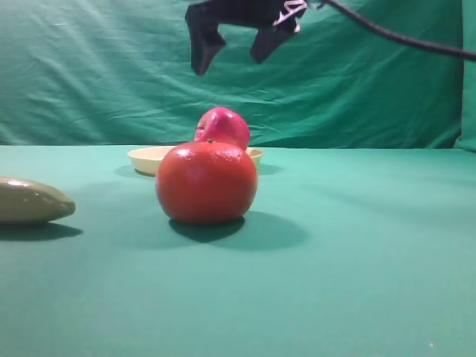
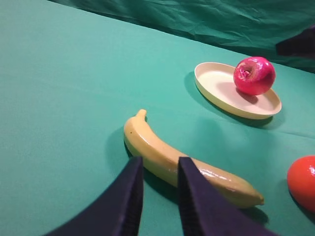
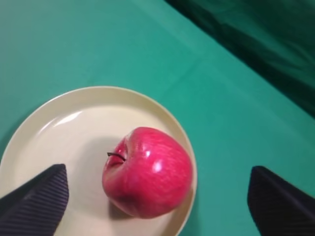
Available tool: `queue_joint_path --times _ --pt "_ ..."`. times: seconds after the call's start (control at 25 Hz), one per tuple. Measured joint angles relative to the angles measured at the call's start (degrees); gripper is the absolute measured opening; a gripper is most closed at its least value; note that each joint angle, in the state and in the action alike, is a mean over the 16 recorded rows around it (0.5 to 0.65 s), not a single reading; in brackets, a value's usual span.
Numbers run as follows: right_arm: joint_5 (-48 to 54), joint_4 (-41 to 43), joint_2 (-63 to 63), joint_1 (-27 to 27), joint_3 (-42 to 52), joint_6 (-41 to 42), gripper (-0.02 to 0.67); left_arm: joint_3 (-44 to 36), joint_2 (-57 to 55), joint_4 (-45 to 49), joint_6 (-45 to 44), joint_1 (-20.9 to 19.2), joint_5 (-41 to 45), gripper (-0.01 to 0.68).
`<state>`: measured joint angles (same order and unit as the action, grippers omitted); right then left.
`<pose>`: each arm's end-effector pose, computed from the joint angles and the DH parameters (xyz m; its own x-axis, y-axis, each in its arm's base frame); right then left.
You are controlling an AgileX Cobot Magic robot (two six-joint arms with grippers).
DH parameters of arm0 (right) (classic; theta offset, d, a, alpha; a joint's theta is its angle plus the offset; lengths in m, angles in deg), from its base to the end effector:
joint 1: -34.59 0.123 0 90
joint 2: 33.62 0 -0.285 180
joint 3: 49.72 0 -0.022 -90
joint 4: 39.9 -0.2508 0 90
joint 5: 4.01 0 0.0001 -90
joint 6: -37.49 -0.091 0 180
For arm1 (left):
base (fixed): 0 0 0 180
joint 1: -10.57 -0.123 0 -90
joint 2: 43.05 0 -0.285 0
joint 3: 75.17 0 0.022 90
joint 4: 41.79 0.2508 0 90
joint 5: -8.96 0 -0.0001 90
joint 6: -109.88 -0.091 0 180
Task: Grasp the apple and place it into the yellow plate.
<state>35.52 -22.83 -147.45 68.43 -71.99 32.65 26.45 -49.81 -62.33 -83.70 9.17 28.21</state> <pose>0.3708 0.2281 0.3415 -0.4630 -0.4849 -0.7419 -0.5017 0.8334 -0.2317 0.0532 -0.0093 0.1789 -0.2370 -0.1079 -0.9655 0.0643 0.9899 -0.1264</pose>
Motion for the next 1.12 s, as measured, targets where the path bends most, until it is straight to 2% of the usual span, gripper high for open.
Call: queue_joint_path --times 0.2,0.4,0.88,1.12 --pt "8.6 0.1 7.1 0.0 0.5 -3.5 0.125 0.0 0.0 0.0 0.0 0.0 0.0 0.157" --pt "12.9 0.1 15.9 0.0 5.0 -8.1 0.018 0.0 0.0 0.0 0.0 0.0 0.0 0.157" --pt "10.1 -0.1 44.5 0.0 28.8 -14.8 0.0 0.0 0.0 0.0 0.0 0.0 0.0 0.157" --pt "13.5 -0.2 58.6 0.0 37.0 -15.9 0.0 0.0 0.0 0.0 0.0 0.0 0.0 0.157"
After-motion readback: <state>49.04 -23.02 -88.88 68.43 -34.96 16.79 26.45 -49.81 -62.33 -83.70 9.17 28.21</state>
